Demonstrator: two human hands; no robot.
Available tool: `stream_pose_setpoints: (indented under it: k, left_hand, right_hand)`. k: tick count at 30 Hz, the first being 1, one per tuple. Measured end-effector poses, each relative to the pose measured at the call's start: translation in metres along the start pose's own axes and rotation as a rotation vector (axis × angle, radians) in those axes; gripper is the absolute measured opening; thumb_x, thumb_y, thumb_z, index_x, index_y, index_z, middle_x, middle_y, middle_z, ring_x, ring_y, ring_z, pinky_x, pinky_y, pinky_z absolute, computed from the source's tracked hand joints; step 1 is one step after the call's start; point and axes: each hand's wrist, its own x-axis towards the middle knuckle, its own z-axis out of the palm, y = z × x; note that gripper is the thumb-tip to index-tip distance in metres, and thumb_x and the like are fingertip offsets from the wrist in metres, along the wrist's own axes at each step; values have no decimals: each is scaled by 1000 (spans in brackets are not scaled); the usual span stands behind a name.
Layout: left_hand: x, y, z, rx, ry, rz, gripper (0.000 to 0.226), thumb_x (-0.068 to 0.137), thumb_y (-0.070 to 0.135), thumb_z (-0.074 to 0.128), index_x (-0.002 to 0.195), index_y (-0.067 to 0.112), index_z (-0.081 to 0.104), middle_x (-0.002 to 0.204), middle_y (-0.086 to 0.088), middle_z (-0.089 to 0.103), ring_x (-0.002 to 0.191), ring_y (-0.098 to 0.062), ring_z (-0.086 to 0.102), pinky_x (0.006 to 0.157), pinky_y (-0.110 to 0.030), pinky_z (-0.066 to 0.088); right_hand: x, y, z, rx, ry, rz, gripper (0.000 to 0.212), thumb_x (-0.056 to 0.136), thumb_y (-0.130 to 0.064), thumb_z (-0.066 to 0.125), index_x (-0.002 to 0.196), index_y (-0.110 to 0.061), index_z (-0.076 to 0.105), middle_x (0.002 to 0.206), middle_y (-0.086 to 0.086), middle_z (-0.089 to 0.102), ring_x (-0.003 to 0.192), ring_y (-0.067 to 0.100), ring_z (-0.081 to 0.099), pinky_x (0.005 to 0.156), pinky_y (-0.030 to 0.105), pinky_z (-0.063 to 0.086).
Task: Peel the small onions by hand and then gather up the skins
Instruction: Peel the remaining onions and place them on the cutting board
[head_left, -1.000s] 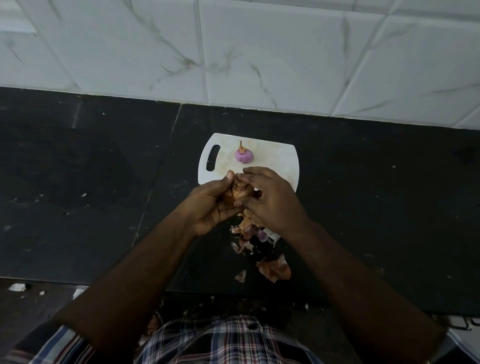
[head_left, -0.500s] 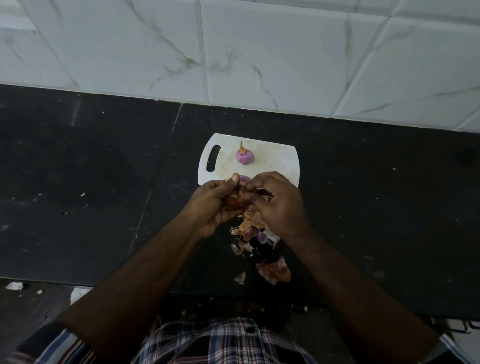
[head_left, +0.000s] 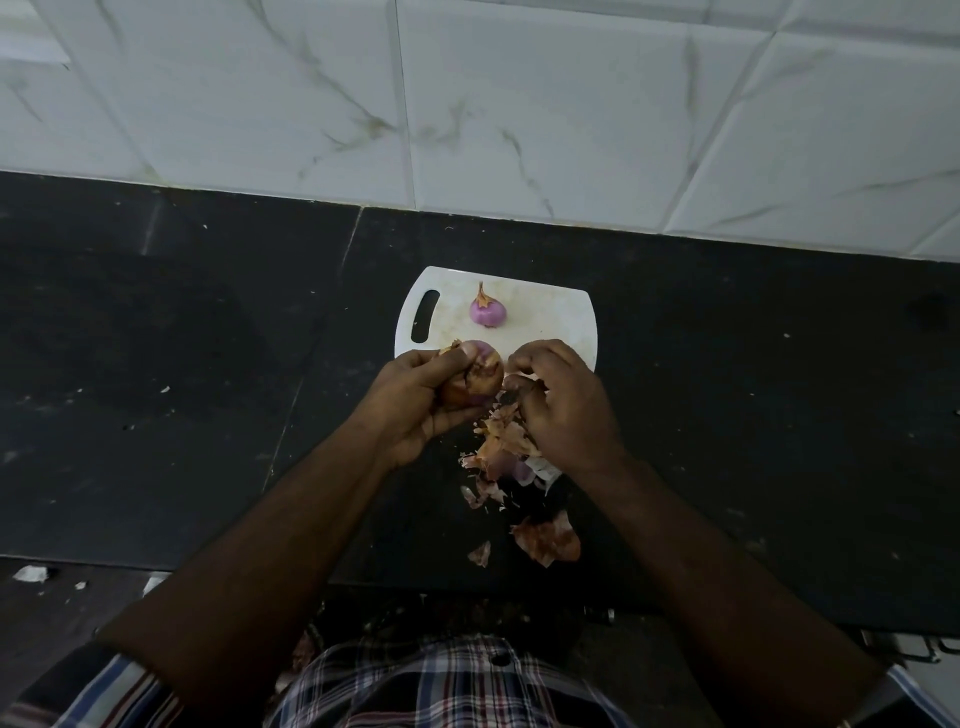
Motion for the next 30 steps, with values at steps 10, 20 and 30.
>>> stream_pose_setpoints:
  k: [10, 20, 30]
  left_hand:
    - [-3, -5, 5, 96, -22, 33, 55, 84, 30, 77, 126, 1, 59, 110, -19, 74, 94, -29, 75, 77, -41, 63]
    - [-6, -6, 10, 136, -44, 0, 27, 89, 28, 72, 105, 7, 65, 93, -13, 77, 81, -23, 75, 69, -35, 64]
    - [-6, -2, 11, 85, 2, -9, 40, 89, 29, 74, 116, 2, 66, 97, -15, 77, 84, -25, 76, 65, -36, 64]
  right_hand:
    - [14, -5, -1, -65, -19, -97, 15, 88, -7, 57, 97, -5, 70, 98, 6, 65, 92, 21, 61, 80, 39, 54]
    - [6, -8, -9, -8, -106, -60, 19, 90, -9, 51, 104, -8, 64, 106, 5, 63, 102, 17, 57, 90, 23, 48]
    - [-3, -9, -7, -50, -113, -104, 20, 82, -2, 48, 98, -7, 60, 94, 8, 61, 91, 27, 53, 74, 46, 50]
